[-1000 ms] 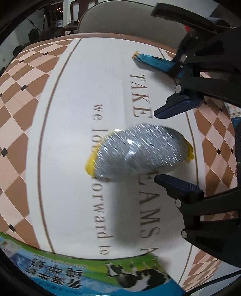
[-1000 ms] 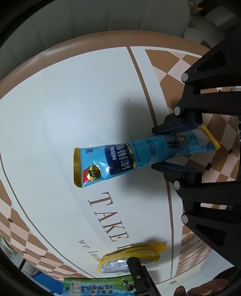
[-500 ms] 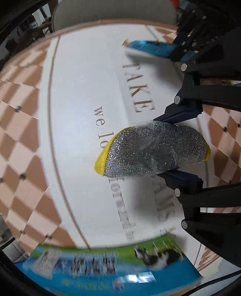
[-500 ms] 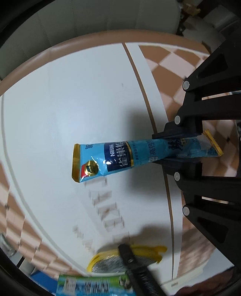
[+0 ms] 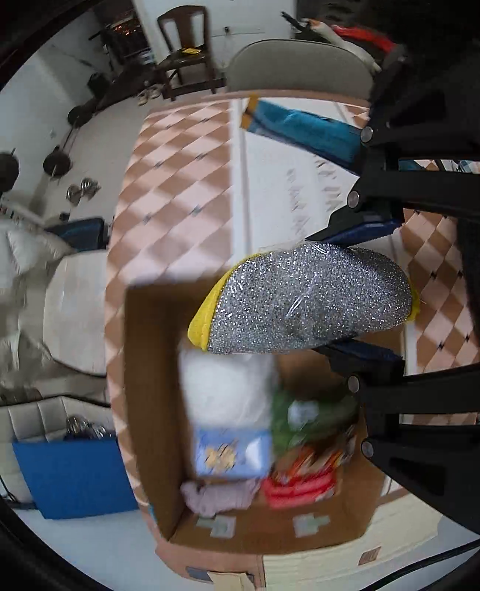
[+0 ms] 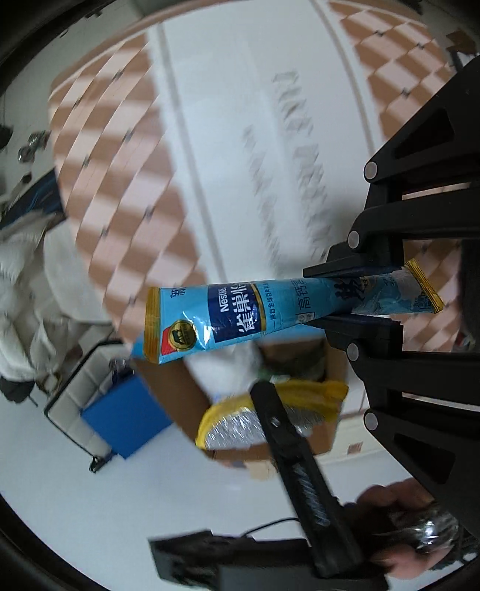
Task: Organize soft objects
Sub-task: 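Carry the foil item and blue tube into the box and open both tools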
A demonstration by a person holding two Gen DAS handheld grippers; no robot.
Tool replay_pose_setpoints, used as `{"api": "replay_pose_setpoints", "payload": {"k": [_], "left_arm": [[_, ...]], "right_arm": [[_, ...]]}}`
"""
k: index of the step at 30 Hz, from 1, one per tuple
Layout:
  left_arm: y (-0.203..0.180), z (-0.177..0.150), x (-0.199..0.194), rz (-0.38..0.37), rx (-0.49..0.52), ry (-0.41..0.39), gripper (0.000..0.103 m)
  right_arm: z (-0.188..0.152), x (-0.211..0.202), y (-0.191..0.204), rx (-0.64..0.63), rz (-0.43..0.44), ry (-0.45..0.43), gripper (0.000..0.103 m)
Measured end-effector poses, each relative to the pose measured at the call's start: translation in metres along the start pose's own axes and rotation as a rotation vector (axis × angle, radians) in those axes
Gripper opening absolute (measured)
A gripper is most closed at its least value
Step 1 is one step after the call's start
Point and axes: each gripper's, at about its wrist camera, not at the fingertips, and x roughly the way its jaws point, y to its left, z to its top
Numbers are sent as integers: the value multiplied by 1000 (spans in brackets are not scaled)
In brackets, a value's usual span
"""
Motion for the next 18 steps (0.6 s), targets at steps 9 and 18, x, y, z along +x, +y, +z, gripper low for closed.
{"api": "replay_pose_setpoints", "payload": {"k": [9, 18], "left_arm": [[50, 76, 40, -21, 24, 169, 43], [54, 92, 77, -78, 61, 289, 51]], "right_arm": [[22, 78, 77, 15, -69, 23, 18], [26, 131, 73, 66, -167, 113, 31]]}}
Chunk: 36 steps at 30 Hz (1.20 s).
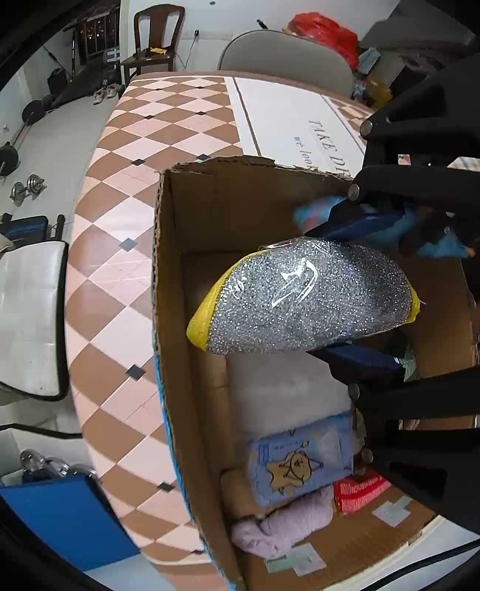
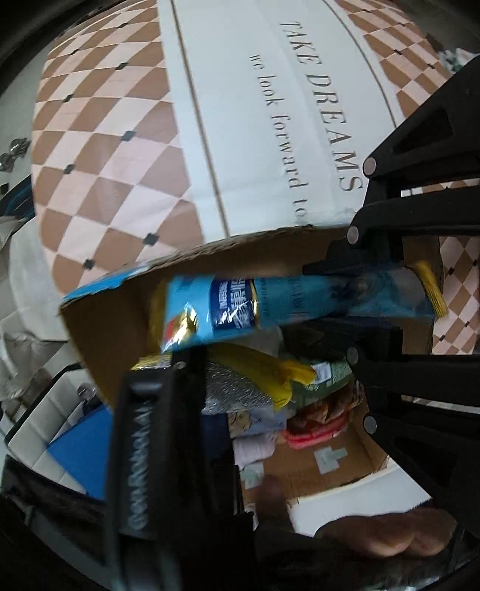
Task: Organize soft objects
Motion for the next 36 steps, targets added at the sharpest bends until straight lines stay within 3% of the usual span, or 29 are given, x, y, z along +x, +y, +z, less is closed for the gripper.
{"api": "replay_pose_setpoints", "payload": {"k": [3, 7, 14, 15, 17, 27, 28, 30, 31, 32, 36], "left_arm": [[0, 1, 1, -4, 4, 0, 59], [-4, -1, -6, 12, 29, -31, 72], [-2, -18, -30, 49, 27, -129, 72], [0, -23, -35, 62, 26, -154, 72], [4, -38, -46, 94, 23, -206, 72], [34, -133, -75, 275, -55, -438, 72], [37, -141, -75, 284, -67, -449, 77], [44, -154, -76, 296, -89, -466, 96], [48, -161, -76, 306, -100, -480, 100], [49, -165, -76, 314, -106, -485, 100], [56, -180, -73, 313, -136, -499, 100]], "right_arm": [[-4, -1, 1, -4, -7, -2, 54], [-8, -5, 4, -13, -28, -13, 55], [-15, -15, 9, -36, -76, -35, 56], [-16, -17, 9, -42, -89, -39, 60], [-20, -21, 10, -64, -130, -62, 65], [-41, -41, 11, -154, -240, -128, 65], [-44, -42, 13, -164, -249, -135, 65], [-48, -45, 15, -179, -265, -146, 78], [-51, -46, 16, -188, -275, -156, 83], [-52, -46, 16, -193, -283, -161, 89], [-58, -49, 18, -202, -285, -176, 92]]}}
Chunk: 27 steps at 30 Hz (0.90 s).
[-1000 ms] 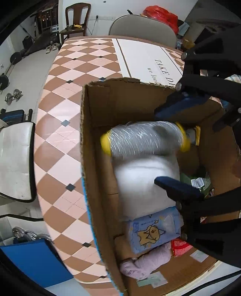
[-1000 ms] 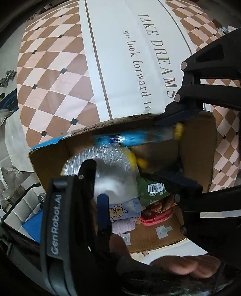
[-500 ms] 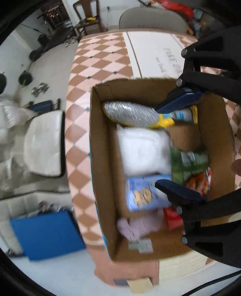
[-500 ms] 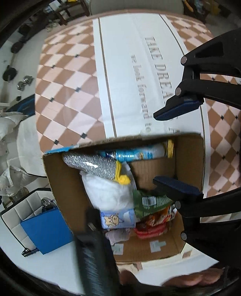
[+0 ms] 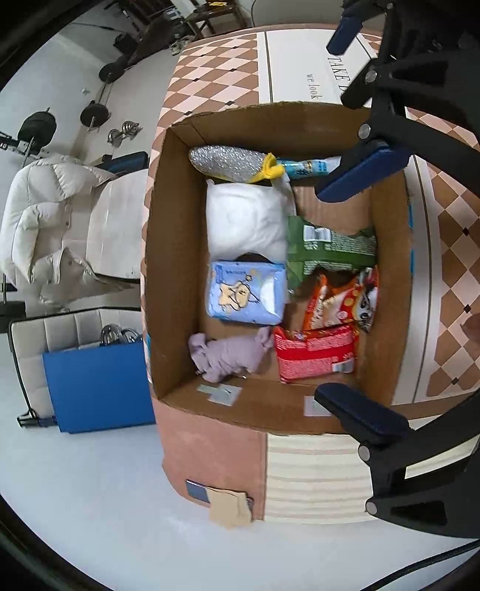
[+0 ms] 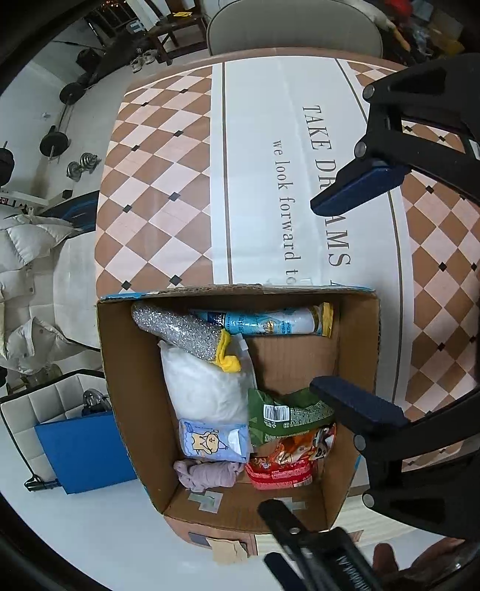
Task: Organize soft objects
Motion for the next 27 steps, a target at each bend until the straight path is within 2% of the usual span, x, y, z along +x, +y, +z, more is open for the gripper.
{"api": "replay_pose_setpoints", "payload": {"k": [3, 8, 14, 23, 27], "left_arm": [[5, -7, -1, 2, -25, 0, 101], [5, -16, -12, 5, -43, -12, 101], [0, -27, -50, 26, -41, -80, 101], [-8, -58, -144, 4, -45, -208, 101], [-8, -68, -178, -19, -45, -240, 101]], "right_arm": [[-2, -8, 3, -12, -26, -32, 98], [-5, -17, 6, -24, -21, -44, 98], [-15, -41, 3, -28, 8, -79, 103], [-54, -136, -12, -40, 54, -227, 103], [-73, -179, -20, -48, 70, -289, 103]]}}
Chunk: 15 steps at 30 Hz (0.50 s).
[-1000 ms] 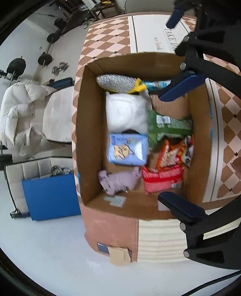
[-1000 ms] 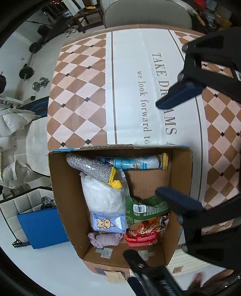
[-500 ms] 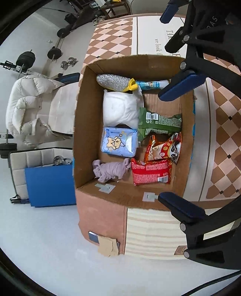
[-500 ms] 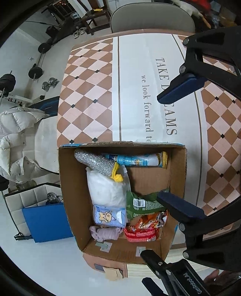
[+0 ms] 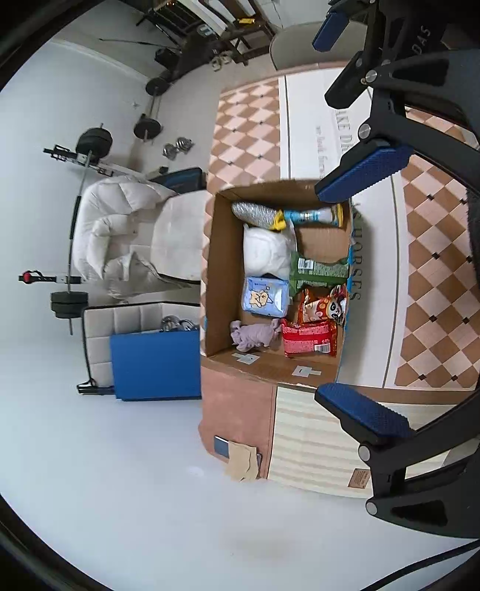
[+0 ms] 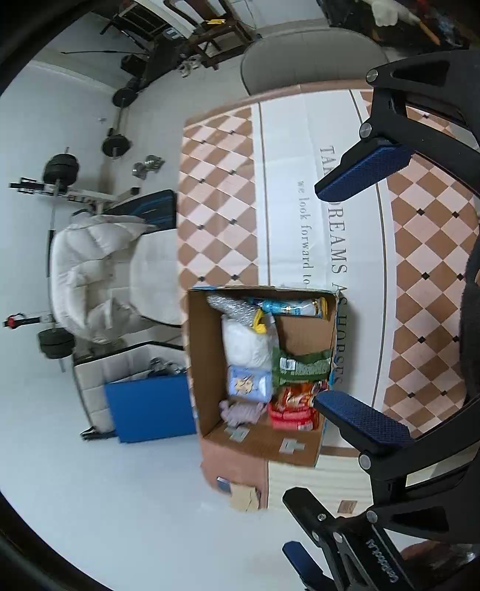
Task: Organize soft objects
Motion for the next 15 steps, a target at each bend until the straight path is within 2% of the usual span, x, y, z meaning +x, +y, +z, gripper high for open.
{"api": "replay_pose_setpoints", "payload": {"k": [7, 15], "left_arm": [[3, -7, -47, -35, -5, -25, 101], [0, -16, -76, -55, 9, -52, 101]], "right_arm": [[-14, -71, 0, -26, 18, -78, 103], [-27, -111, 2, -52, 18, -120, 103]]}}
